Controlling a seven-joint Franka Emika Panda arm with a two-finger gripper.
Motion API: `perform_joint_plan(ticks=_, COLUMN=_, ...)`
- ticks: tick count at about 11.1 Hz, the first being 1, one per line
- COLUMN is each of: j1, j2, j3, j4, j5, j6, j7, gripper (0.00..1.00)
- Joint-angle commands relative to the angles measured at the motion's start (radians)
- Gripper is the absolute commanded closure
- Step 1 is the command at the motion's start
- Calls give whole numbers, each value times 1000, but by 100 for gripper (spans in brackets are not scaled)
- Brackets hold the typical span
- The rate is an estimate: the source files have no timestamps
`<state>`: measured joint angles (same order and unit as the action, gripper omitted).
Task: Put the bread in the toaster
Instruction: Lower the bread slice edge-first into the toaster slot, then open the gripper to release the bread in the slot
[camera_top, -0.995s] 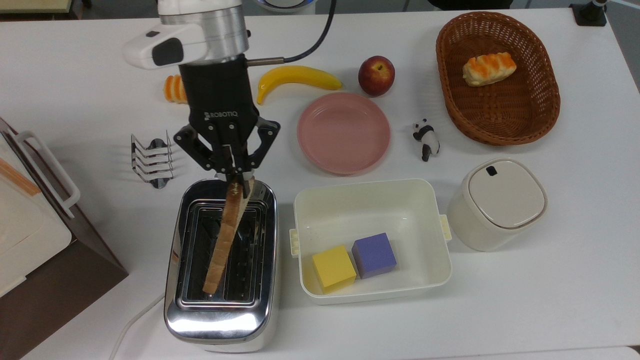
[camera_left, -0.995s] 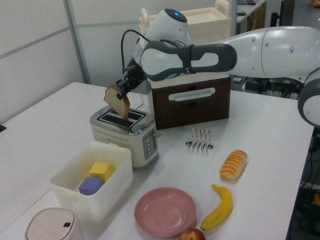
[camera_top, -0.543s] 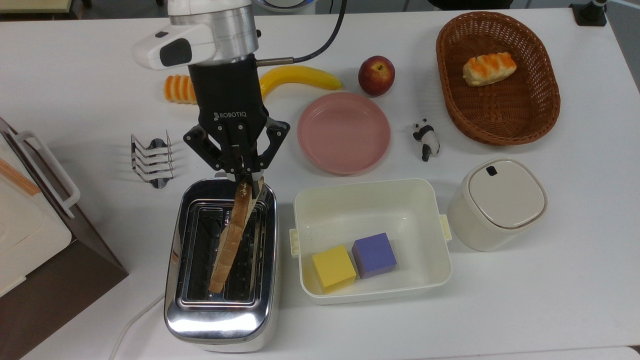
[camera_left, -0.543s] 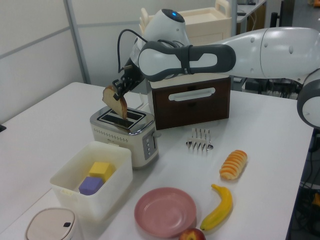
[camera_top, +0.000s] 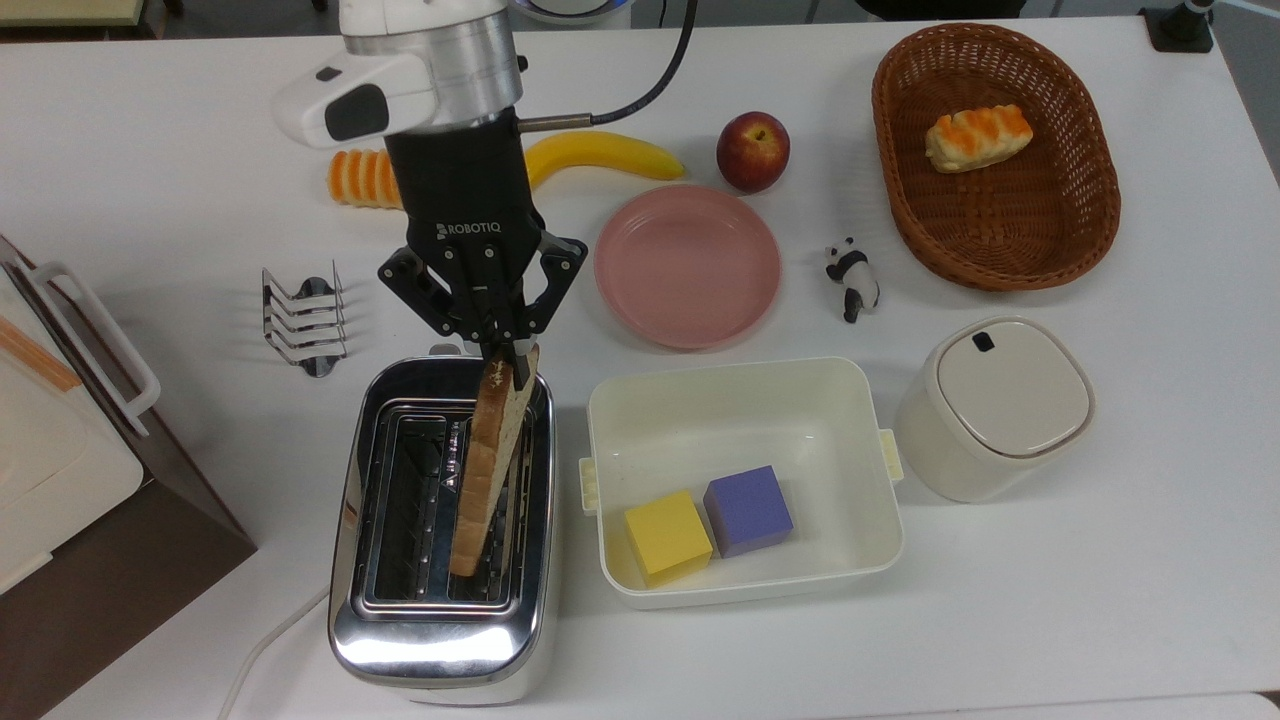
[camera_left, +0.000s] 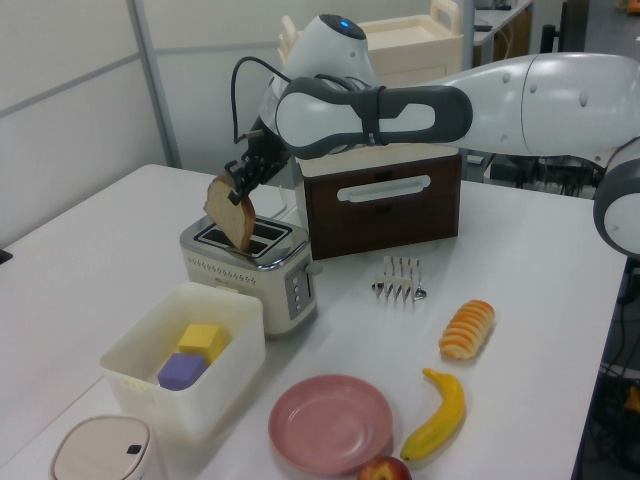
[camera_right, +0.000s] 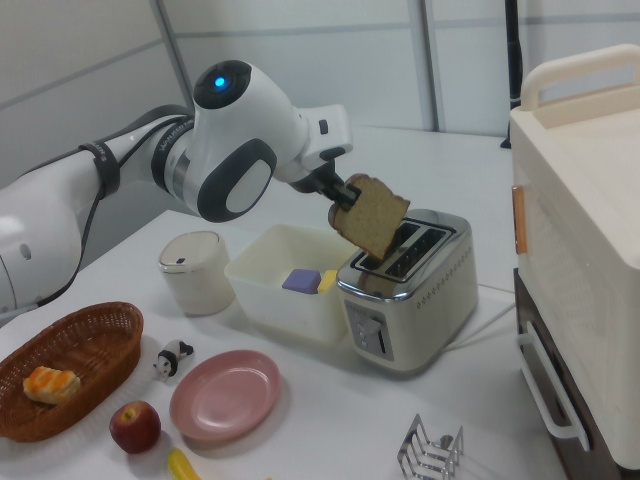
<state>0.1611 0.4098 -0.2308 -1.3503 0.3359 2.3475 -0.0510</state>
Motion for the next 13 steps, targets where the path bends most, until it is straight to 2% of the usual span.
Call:
perform_joint_plan(ticks=1, j1=0, j2=4, j3=-24, j4=14, j5=18, j6=-133, j7=-41, gripper=100)
perform_joint_plan(ticks=4, j1=-11, j2=4, j3=-25, j4=10, j5=34, j6=-189, j7=-46, gripper=98)
perform_joint_plan(ticks=5, j1=-12, j2=10, j3=-27, j4=1, j5=70, j6=-175, j7=-38, gripper=18)
perform_joint_plan(ticks=6, j1=-11, j2=14, j3=-30, j4=0, j5=86, j6=-131, j7=-35, gripper=0)
perform_joint_plan(ticks=9, j1=-11, j2=6, j3=-47, j4=11, j5=87, j6=-102, j7=12, gripper=0)
perform_joint_plan(ticks=11, j1=-3, j2=-37, j3=-45, j4=1, j5=72, j6=-112, j7=17, gripper=0)
perform_joint_plan(ticks=12, j1=-2, j2=-80, j3=-45, j4=-35, j5=40, j6=-149, j7=37, gripper=0)
perform_joint_plan(ticks=13, j1=1, j2=-127, j3=-44, j4=-70, j5=-25, j6=-245, j7=66, gripper=0)
